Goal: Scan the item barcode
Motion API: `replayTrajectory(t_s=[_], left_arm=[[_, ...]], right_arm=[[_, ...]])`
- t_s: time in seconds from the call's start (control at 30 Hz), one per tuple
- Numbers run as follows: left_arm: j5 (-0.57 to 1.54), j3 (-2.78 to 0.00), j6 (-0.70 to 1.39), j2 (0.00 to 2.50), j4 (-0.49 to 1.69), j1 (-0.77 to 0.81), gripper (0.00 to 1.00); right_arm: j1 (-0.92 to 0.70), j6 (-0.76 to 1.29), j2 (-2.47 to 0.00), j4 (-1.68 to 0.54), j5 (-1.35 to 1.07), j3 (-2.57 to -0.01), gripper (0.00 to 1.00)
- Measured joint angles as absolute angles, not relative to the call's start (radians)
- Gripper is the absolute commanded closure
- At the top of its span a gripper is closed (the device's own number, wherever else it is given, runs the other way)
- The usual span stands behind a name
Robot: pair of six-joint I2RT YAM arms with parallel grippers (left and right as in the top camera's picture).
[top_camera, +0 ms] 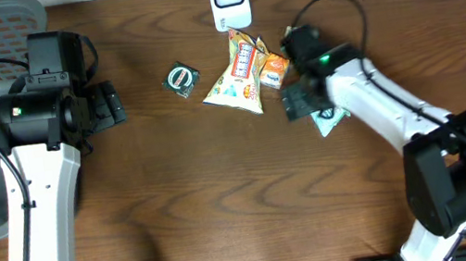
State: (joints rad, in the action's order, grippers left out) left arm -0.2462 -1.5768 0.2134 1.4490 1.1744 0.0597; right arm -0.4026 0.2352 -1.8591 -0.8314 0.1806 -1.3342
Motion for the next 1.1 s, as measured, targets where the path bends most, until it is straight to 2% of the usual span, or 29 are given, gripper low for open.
replayTrajectory(t_s=[0.1,0.4,0.97,1.1], left_arm=[[-0.246,-1.577,0.213,1.449,1.174,0.06,0.02],[-0.246,-1.577,0.213,1.449,1.174,0.06,0.02],[-0.246,-1.577,0.213,1.449,1.174,0.06,0.02],[-0.246,-1.577,0.213,1.449,1.174,0.06,0.02]], right_arm=[[-0.487,0.229,-1.859,-0.822,0.233,-1.333,0.17],[-0.63,0.242,-1.867,-0.811,0.472,-1.324,0.2],[-0.631,0.257,-2.057,-0.804,0.714,-1.317,0.21],[-0.611,0.257,-2.075,-0.803,0.755,-1.319,0.28]])
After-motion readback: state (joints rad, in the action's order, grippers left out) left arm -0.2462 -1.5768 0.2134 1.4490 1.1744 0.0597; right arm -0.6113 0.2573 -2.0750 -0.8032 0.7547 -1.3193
